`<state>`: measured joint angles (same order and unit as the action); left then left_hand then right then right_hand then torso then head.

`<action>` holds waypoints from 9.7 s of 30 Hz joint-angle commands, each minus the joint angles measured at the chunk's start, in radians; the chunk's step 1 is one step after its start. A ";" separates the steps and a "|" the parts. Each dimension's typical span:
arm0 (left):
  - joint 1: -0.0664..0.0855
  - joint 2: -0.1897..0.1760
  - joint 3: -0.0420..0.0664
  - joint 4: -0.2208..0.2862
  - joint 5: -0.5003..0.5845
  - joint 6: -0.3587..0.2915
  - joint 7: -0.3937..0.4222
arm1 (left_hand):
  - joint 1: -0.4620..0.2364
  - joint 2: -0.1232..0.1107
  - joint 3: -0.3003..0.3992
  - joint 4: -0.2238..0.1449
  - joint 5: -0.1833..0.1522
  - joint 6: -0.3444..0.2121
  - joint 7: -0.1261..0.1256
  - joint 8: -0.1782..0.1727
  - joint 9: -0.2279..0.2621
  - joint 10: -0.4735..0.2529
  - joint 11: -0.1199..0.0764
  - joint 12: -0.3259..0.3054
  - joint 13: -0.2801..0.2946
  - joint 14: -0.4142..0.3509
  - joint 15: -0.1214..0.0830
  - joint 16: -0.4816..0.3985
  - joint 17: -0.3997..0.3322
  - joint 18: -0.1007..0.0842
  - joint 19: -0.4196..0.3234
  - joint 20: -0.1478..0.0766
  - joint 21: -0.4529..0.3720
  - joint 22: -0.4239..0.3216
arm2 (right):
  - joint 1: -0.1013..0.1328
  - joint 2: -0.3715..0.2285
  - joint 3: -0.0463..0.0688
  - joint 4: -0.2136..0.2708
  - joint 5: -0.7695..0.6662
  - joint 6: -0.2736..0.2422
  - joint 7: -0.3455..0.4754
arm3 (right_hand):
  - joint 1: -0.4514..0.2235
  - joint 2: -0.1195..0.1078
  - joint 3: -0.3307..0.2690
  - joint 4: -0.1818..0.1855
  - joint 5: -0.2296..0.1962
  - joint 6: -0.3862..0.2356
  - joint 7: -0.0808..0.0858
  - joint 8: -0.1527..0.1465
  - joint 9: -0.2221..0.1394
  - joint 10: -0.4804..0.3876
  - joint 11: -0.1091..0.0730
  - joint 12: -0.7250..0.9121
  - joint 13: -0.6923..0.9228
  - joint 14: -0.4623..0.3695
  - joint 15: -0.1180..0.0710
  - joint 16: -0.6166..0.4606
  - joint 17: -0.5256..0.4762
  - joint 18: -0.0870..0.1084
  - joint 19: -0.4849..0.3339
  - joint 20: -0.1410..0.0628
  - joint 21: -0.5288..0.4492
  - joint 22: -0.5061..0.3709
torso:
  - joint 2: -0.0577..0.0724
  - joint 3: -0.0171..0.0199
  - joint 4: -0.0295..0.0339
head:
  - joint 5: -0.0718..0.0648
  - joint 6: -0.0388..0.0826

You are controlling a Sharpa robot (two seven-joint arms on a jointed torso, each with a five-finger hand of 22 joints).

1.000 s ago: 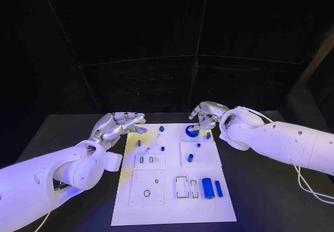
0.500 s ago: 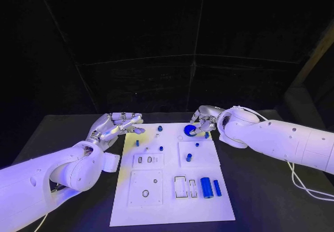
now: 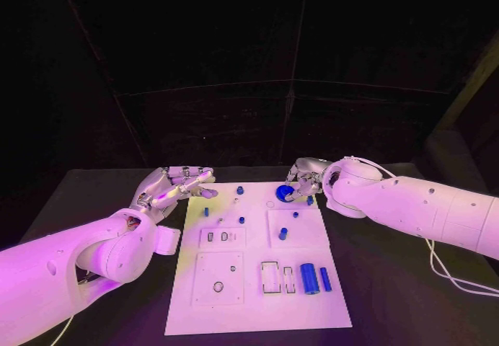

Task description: Assemble the parts on the task board

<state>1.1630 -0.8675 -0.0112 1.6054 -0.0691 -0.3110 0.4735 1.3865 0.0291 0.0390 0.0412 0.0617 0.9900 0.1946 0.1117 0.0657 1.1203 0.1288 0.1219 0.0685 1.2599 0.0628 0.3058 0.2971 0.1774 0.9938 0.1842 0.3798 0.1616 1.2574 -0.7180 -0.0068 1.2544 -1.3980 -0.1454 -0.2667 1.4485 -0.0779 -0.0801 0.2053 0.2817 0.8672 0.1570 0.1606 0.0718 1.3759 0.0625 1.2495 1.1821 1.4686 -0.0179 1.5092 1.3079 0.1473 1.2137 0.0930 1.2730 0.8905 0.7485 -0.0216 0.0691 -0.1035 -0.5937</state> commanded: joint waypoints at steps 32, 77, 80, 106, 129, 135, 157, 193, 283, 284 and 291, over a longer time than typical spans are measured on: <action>0.002 0.004 0.001 -0.003 -0.005 0.020 0.000 | 0.001 -0.001 0.001 -0.008 0.000 0.001 0.009 -0.007 0.000 0.003 0.007 -0.008 0.000 -0.002 0.006 -0.009 0.004 0.006 0.006 -0.002 -0.006 -0.002 | 0.000 0.031 0.000 0.018 -0.235 -0.083 -0.055 | 0.054 0.074 0.172 -0.086 -0.140 0.144 -0.035 0.050 -0.002 0.092 -0.028 0.159 0.197 0.080 -0.017 0.019 0.155 -0.025 0.027 -0.018 0.029 0.046 | -0.001 0.0005 -0.0006 | -0.002 -0.006; 0.003 0.013 0.001 -0.009 -0.005 0.025 -0.004 | 0.002 0.001 0.003 -0.011 0.000 0.001 0.009 -0.009 0.000 0.003 0.007 -0.011 0.000 -0.004 0.007 -0.012 0.007 0.005 0.006 -0.001 -0.007 -0.004 | -0.032 0.263 -0.005 0.004 -0.282 -0.102 -0.056 | -0.074 -0.015 0.408 -0.121 -0.121 0.162 -0.030 -0.003 -0.006 0.095 -0.023 0.151 0.208 0.080 -0.014 0.019 0.157 -0.026 0.028 -0.016 0.033 0.047 | 0.001 0.0003 -0.0006 | 0.033 -0.011; 0.003 0.013 0.001 -0.009 -0.005 0.025 -0.004 | 0.002 0.001 0.003 -0.011 0.000 0.001 0.009 -0.009 0.000 0.003 0.007 -0.011 0.000 -0.004 0.007 -0.012 0.007 0.005 0.006 -0.001 -0.007 -0.004 | -0.034 0.270 -0.005 -0.006 -0.282 -0.101 -0.053 | -0.086 -0.022 0.411 -0.121 -0.121 0.152 -0.026 -0.011 -0.007 0.092 -0.020 0.146 0.204 0.080 -0.012 0.019 0.154 -0.025 0.026 -0.015 0.031 0.043 | 0.001 0.0010 -0.0022 | 0.034 -0.011; 0.004 0.013 0.001 -0.012 -0.005 0.029 -0.008 | 0.002 0.000 0.003 -0.012 -0.001 0.000 0.010 -0.011 0.000 0.002 0.008 -0.013 0.000 -0.005 0.007 -0.013 0.008 0.005 0.006 -0.001 -0.008 -0.004 | -0.036 0.260 -0.006 -0.011 -0.272 -0.101 -0.051 | -0.188 -0.055 0.203 -0.018 -0.095 0.036 0.006 -0.084 -0.002 0.070 0.013 0.117 0.181 0.080 0.018 0.020 0.157 -0.023 0.017 0.015 0.027 0.030 | 0.001 0.0019 -0.0026 | 0.035 -0.017; 0.005 0.001 0.001 -0.014 -0.005 0.032 -0.011 | 0.001 0.001 0.004 -0.014 0.000 0.003 0.009 -0.012 0.000 0.008 0.007 -0.014 0.001 -0.008 0.007 -0.017 0.011 0.005 0.004 0.000 -0.010 -0.006 | -0.035 -0.103 -0.007 0.146 0.335 -0.218 0.371 | -0.034 -0.023 0.190 -0.080 -0.032 0.087 -0.004 -0.062 0.001 0.064 0.002 0.113 0.184 0.072 0.008 0.004 0.124 -0.014 -0.016 0.006 0.002 -0.024 | -0.008 0.0080 -0.0337 | 0.030 0.005; 0.005 0.008 0.001 -0.020 -0.005 0.036 -0.015 | -0.002 0.004 0.009 -0.017 -0.001 0.010 0.002 -0.013 0.001 0.052 -0.003 -0.001 0.010 -0.008 0.002 -0.024 0.019 0.007 0.004 -0.002 -0.014 -0.009 | -0.035 -0.157 -0.007 0.113 0.384 -0.161 0.408 | -0.021 -0.028 0.186 -0.100 -0.034 0.088 -0.005 -0.062 -0.001 0.066 0.001 0.115 0.187 0.074 0.007 0.007 0.130 -0.016 -0.010 0.005 0.005 -0.016 | -0.009 0.0159 -0.0409 | 0.027 0.006; 0.005 0.026 0.000 -0.045 -0.005 0.041 -0.014 | -0.003 0.002 0.011 -0.022 0.000 0.011 0.005 -0.018 0.000 0.037 0.002 -0.019 0.005 -0.007 0.004 -0.029 0.026 0.006 0.005 -0.002 -0.016 -0.011 | -0.059 -0.156 -0.008 -0.004 0.330 -0.090 0.421 | -0.018 -0.031 0.170 -0.121 -0.028 0.051 0.002 -0.080 -0.006 0.063 0.006 0.109 0.181 0.073 0.011 0.005 0.128 -0.015 -0.012 0.007 0.003 -0.021 | -0.009 0.0107 -0.0361 | 0.014 -0.003; 0.004 0.034 0.000 -0.060 -0.005 0.045 -0.016 | -0.003 0.002 0.011 -0.023 0.000 0.010 0.005 -0.019 0.000 0.035 0.002 -0.021 0.004 -0.007 0.004 -0.030 0.027 0.006 0.005 -0.002 -0.017 -0.011 | -0.090 -0.112 -0.008 -0.070 0.291 -0.059 0.417 | 0.004 0.019 0.185 -0.167 -0.056 0.107 -0.007 -0.044 0.004 0.066 -0.001 0.115 0.189 0.075 0.006 0.007 0.133 -0.016 -0.009 0.004 0.005 -0.018 | -0.011 0.0090 -0.0349 | 0.010 -0.016; 0.018 0.024 0.000 -0.097 0.043 0.023 -0.021 | -0.008 0.004 0.013 -0.023 -0.001 0.011 0.006 -0.022 0.000 0.035 0.004 -0.027 0.003 -0.007 0.006 -0.034 0.032 0.005 0.006 -0.001 -0.018 -0.013 | -0.126 0.232 -0.031 0.171 -0.011 -0.143 -0.074 | -0.077 0.068 0.361 -0.230 -0.128 0.220 -0.043 -0.013 0.005 0.068 -0.033 0.100 0.182 0.076 -0.022 0.008 0.139 -0.020 0.003 -0.022 0.018 0.001 | -0.041 -0.0124 -0.0353 | 0.081 -0.067; 0.018 0.024 0.000 -0.098 0.043 0.023 -0.021 | -0.008 0.004 0.013 -0.023 -0.001 0.011 0.006 -0.022 0.000 0.035 0.004 -0.027 0.003 -0.007 0.006 -0.034 0.032 0.005 0.006 -0.001 -0.018 -0.013 | -0.128 0.233 -0.032 0.171 -0.014 -0.141 -0.076 | -0.078 0.067 0.362 -0.230 -0.128 0.220 -0.043 -0.013 0.005 0.068 -0.033 0.100 0.182 0.076 -0.022 0.008 0.139 -0.020 0.003 -0.022 0.017 0.001 | -0.041 -0.0123 -0.0354 | 0.081 -0.067; 0.018 0.026 0.000 -0.100 0.043 0.024 -0.021 | -0.008 0.004 0.013 -0.023 -0.001 0.011 0.006 -0.022 0.000 0.035 0.004 -0.027 0.003 -0.007 0.006 -0.034 0.032 0.005 0.006 -0.001 -0.018 -0.013 | -0.135 0.231 -0.032 0.174 -0.028 -0.131 -0.084 | -0.078 0.067 0.362 -0.230 -0.128 0.220 -0.043 -0.013 0.005 0.068 -0.033 0.100 0.182 0.076 -0.022 0.008 0.139 -0.020 0.003 -0.022 0.017 0.001 | -0.040 -0.0117 -0.0346 | 0.081 -0.070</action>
<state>1.1792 -0.8427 -0.0115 1.5054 -0.0320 -0.2883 0.4378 1.3866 0.0291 0.0515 0.0233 0.0617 0.9936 0.1982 0.0931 0.0658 1.1595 0.1323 0.0999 0.0736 1.2562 0.0665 0.2779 0.3280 0.1773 0.9938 0.1842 0.3683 0.1505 1.1226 -0.4860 -0.0388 1.4260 -1.3959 -0.2992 -0.3386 1.3744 -0.0120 0.2768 -0.0231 0.1565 1.0692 0.1224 0.1434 0.0717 1.4487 0.0283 1.3533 1.3084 1.4667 -0.0341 1.5225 1.3076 0.1321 1.2260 0.0697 1.2964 0.8923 0.7077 -0.0336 0.0342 -0.0216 -0.6633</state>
